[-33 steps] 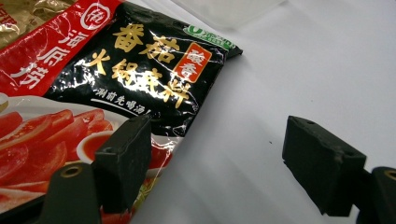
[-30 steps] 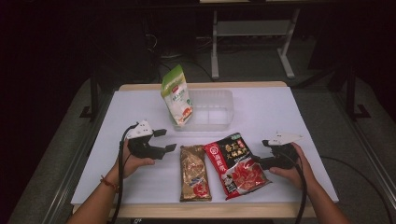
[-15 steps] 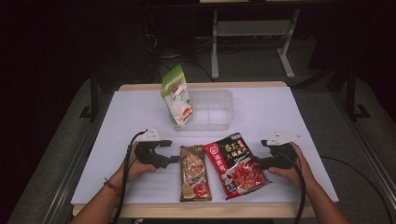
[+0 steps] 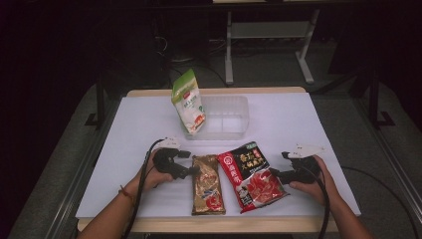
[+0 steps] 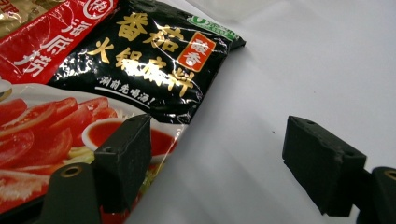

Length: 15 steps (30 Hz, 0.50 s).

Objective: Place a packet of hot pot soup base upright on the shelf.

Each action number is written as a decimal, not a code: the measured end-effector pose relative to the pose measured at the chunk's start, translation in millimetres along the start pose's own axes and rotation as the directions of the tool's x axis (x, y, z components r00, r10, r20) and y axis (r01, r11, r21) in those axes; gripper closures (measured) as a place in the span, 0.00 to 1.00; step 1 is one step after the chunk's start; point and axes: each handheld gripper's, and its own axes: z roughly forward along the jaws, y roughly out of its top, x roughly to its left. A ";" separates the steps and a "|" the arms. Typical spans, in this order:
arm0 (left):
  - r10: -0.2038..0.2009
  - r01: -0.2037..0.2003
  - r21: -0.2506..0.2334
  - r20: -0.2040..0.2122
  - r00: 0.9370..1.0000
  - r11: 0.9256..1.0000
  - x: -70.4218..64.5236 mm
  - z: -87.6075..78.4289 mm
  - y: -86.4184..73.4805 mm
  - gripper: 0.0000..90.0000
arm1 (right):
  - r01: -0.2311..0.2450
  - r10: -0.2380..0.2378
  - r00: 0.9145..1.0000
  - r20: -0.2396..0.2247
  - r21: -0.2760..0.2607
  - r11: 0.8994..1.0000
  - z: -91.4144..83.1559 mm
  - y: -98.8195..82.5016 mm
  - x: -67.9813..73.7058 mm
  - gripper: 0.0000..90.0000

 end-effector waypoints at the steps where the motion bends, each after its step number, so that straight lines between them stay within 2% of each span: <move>1: -0.007 0.007 0.005 0.002 1.000 1.000 1.0 2.7 0.6 0.19 | -0.004 0.004 1.000 0.003 0.001 1.000 -1.0 -0.5 0.2 0.26; 5: -0.033 0.033 0.002 0.005 0.999 0.999 7.4 7.5 2.8 0.16 | -0.005 0.005 1.000 0.000 0.000 1.000 -2.8 -2.3 1.7 0.26; 8: -0.045 0.045 0.020 0.007 0.999 0.999 10.1 11.3 3.5 0.12 | -0.005 0.005 1.000 -0.003 -0.001 1.000 -4.6 -3.5 3.1 0.26; 15: 0.007 -0.006 0.051 -0.003 1.000 0.999 6.7 14.3 6.5 0.11 | -0.014 0.014 1.000 -0.003 0.000 1.000 -6.0 -4.7 3.5 0.26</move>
